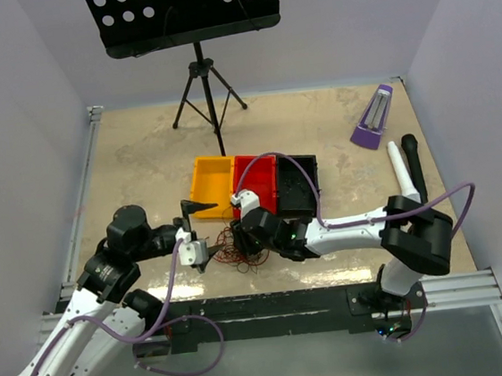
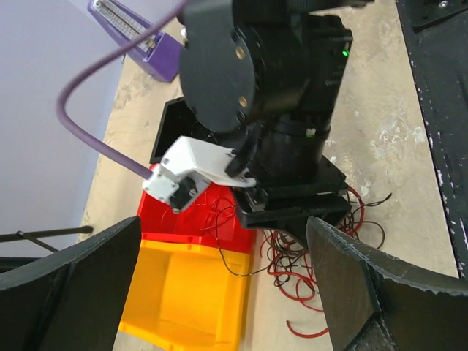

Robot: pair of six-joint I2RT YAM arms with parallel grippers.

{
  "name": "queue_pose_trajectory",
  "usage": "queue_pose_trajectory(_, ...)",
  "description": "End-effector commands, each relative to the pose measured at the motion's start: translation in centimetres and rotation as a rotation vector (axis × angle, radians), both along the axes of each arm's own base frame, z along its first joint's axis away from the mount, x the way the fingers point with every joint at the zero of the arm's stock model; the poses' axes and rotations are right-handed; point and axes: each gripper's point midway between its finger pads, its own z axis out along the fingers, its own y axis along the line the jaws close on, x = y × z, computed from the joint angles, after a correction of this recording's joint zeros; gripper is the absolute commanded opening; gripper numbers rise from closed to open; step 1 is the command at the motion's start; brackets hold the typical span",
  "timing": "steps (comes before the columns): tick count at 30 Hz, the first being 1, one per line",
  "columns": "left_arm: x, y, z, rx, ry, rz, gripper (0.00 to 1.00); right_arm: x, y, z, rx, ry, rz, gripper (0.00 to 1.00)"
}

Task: Untangle the cables
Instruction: Pick up the cable at the center of the board.

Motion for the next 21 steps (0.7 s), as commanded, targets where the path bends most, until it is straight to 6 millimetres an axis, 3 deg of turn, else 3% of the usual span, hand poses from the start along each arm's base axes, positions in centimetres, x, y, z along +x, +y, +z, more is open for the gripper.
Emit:
queue_pose_trajectory(1, 0.4, -0.1, 2.8, -0.060, -0.068, 0.018, 1.00, -0.9, 1.3, 0.3, 0.064, 0.003, 0.020, 0.36)
queue_pose_trajectory(9, 1.1, -0.3, 3.6, -0.076, -0.086, 0.036, 1.00, -8.0, -0.3, -1.2, 0.081, 0.137, 0.101, 0.35)
queue_pose_trajectory(13, 1.4, -0.3, 3.7, -0.075, -0.088, 0.042, 1.00, -10.3, -1.4, -1.8, 0.064, 0.186, 0.101, 0.35)
queue_pose_trajectory(16, 1.5, -0.4, 3.4, -0.071, -0.080, 0.044, 1.00, -9.9, -1.8, 0.2, 0.085, 0.156, 0.081, 0.40)
queue_pose_trajectory(18, 1.8, -0.5, 3.2, -0.069, -0.077, 0.050, 1.00, -8.6, -1.2, 2.6, 0.085, 0.088, 0.065, 0.48)
queue_pose_trajectory(21, 2.5, -0.4, 3.6, -0.092, -0.058, 0.096, 1.00, -6.6, 0.3, 6.7, 0.071, -0.006, 0.056, 0.52)
